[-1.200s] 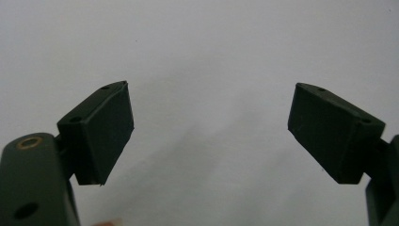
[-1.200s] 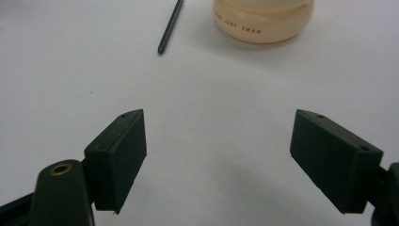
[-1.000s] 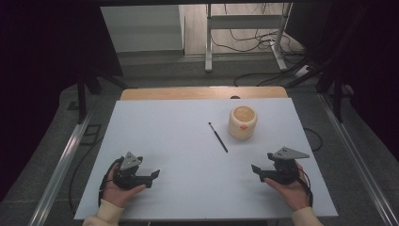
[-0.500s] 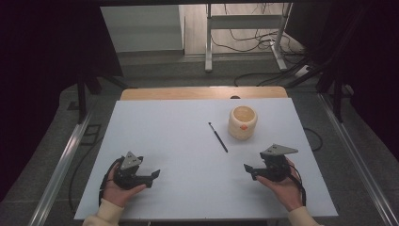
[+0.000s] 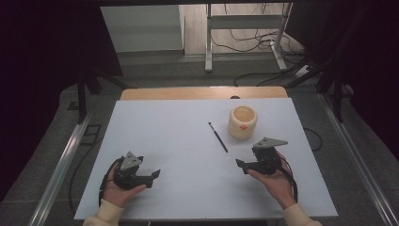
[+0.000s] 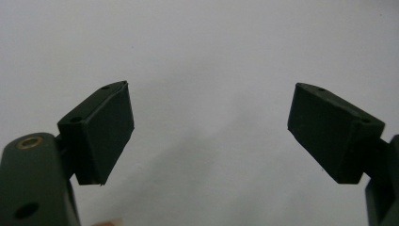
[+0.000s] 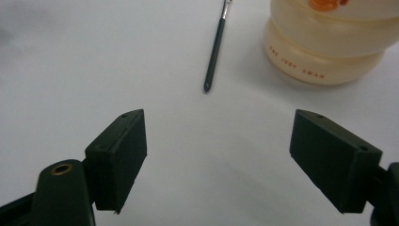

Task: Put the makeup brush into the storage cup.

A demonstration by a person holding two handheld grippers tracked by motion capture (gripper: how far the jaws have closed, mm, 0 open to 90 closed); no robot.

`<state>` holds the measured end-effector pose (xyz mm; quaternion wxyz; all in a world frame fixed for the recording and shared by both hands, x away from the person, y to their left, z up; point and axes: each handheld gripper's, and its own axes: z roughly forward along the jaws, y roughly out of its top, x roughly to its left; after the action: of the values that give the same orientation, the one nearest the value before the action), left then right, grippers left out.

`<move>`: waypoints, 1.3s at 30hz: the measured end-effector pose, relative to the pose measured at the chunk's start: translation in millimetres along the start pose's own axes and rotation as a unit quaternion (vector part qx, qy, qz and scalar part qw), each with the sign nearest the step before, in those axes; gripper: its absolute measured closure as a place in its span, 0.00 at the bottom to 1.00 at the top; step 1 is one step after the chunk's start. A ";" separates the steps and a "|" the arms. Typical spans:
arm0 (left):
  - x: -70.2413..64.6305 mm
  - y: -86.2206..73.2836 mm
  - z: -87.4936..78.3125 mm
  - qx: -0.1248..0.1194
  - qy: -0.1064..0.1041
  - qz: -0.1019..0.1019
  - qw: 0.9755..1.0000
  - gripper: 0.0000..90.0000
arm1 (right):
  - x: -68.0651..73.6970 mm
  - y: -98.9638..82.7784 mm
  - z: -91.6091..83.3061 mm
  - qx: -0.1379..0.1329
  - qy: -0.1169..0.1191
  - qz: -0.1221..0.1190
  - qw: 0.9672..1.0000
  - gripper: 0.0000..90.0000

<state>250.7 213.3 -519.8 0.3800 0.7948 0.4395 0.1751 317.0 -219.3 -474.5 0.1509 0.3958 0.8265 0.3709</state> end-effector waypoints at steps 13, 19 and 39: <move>-0.4 -0.3 0.0 0.001 0.002 0.001 1.000 0.17 | 7.5 13.0 11.2 0.024 0.007 0.005 1.000 0.22; -0.7 -0.1 -1.7 -0.001 0.004 0.000 1.000 0.17 | 10.9 18.3 16.5 0.034 0.009 0.006 0.999 0.22; -1.2 0.2 -2.9 -0.004 0.000 0.003 1.000 0.17 | 19.2 52.0 44.9 0.058 0.007 0.008 0.998 0.24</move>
<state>248.4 213.5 -517.7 0.3823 0.7946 0.4368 0.1780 357.3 -161.1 -466.0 0.1190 0.4078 0.8445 0.3260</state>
